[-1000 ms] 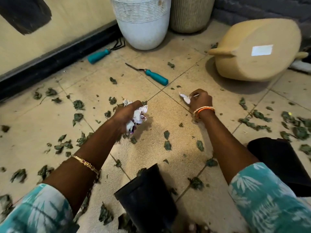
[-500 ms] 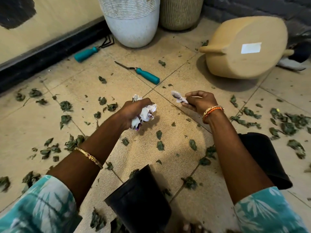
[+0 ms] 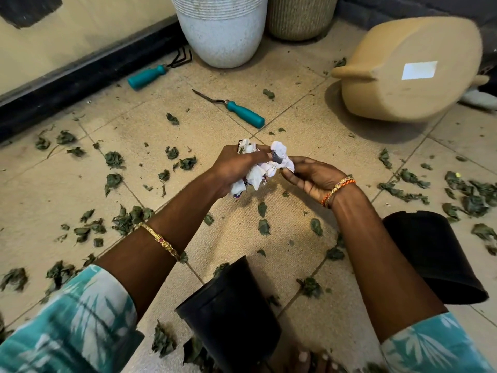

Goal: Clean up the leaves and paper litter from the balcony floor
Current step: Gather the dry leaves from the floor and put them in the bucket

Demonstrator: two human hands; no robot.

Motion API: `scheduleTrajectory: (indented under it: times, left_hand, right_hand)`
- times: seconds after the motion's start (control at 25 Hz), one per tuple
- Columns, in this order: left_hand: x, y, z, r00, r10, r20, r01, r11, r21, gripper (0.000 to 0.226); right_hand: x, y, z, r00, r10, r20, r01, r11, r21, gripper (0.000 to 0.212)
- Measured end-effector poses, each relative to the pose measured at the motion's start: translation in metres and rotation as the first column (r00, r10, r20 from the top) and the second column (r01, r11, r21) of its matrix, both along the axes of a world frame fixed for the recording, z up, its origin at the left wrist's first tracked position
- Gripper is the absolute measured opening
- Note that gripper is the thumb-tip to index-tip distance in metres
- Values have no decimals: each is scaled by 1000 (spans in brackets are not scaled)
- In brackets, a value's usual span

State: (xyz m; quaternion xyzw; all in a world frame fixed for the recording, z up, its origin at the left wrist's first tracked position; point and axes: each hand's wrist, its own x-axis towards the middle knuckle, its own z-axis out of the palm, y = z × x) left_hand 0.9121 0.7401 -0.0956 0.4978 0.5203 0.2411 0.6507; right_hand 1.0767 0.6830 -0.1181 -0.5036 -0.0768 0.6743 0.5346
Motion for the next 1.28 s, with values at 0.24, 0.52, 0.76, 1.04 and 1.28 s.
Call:
scheduleTrajectory:
  times: [0.24, 0.52, 0.76, 1.04, 1.28]
  left_hand:
    - [1, 2, -6, 996, 84, -40, -85, 996, -28, 17]
    - [-7, 8, -4, 998, 16, -63, -18, 999, -38, 58]
    - [-17, 22, -19, 998, 52, -19, -54, 988, -146, 70]
    - [9, 70, -35, 963, 1, 268, 84, 949, -305, 12]
    - [22, 115, -31, 936, 126, 329, 10, 923, -384, 20]
  right_hand:
    - [-5, 1, 6, 999, 14, 33, -15, 999, 34, 7]
    - [-11, 6, 8, 957, -129, 260, 112, 991, 79, 5]
    - [-1, 15, 11, 907, -87, 412, 46, 993, 108, 10]
    - [3, 73, 12, 760, 40, 648, -72, 997, 23, 17]
    - [5, 126, 36, 784, 116, 610, -168, 985, 28, 12]
